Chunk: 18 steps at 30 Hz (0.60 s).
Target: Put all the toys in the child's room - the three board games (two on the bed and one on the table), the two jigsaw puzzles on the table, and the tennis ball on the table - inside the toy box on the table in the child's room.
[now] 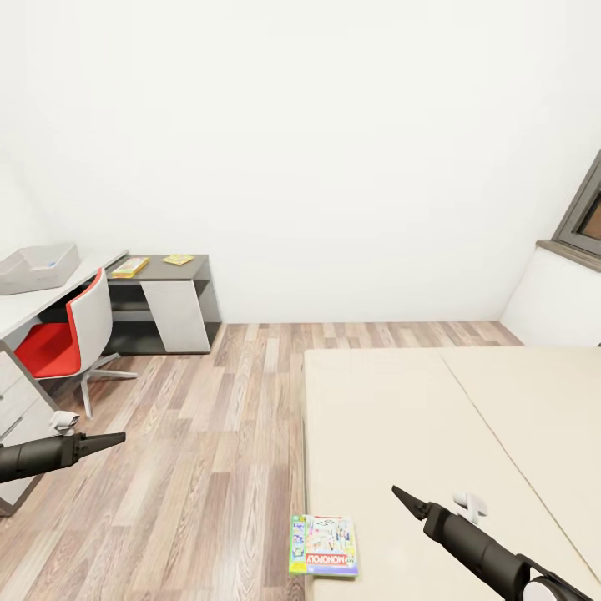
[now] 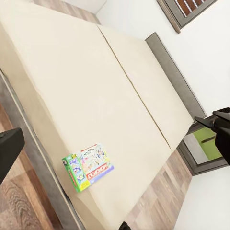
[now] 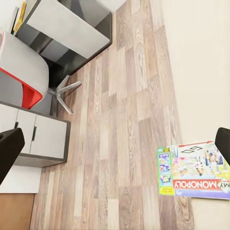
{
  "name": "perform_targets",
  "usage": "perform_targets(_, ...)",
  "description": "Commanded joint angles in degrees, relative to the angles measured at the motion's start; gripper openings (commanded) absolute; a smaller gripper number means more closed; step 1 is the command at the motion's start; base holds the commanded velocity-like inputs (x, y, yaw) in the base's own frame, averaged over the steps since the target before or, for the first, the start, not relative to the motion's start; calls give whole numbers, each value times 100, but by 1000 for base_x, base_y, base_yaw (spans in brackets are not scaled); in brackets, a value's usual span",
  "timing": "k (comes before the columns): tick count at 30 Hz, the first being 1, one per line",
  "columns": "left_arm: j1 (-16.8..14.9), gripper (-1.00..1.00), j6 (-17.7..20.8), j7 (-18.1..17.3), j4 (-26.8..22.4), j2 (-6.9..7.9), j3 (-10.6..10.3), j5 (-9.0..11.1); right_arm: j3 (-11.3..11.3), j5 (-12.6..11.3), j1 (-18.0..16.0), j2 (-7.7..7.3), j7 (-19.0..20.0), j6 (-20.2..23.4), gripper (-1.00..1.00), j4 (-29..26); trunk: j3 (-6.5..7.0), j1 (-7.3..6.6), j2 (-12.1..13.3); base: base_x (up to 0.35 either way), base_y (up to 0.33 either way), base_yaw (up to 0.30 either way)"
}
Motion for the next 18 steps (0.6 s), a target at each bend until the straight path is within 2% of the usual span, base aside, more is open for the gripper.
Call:
perform_targets(1, -4, 100, 60, -21, 0, 1, 0, 1, -7, -22, -4, 0, 6, 34, 100, -6, -10, 3, -11, 0, 0, 0)
perform_targets(18, -4, 100, 61, -21, 0, 1, 1, 6, 75, -13, -3, 9, -3, 31, 100, -6, 104, 3, -11, 0, 0, 0)
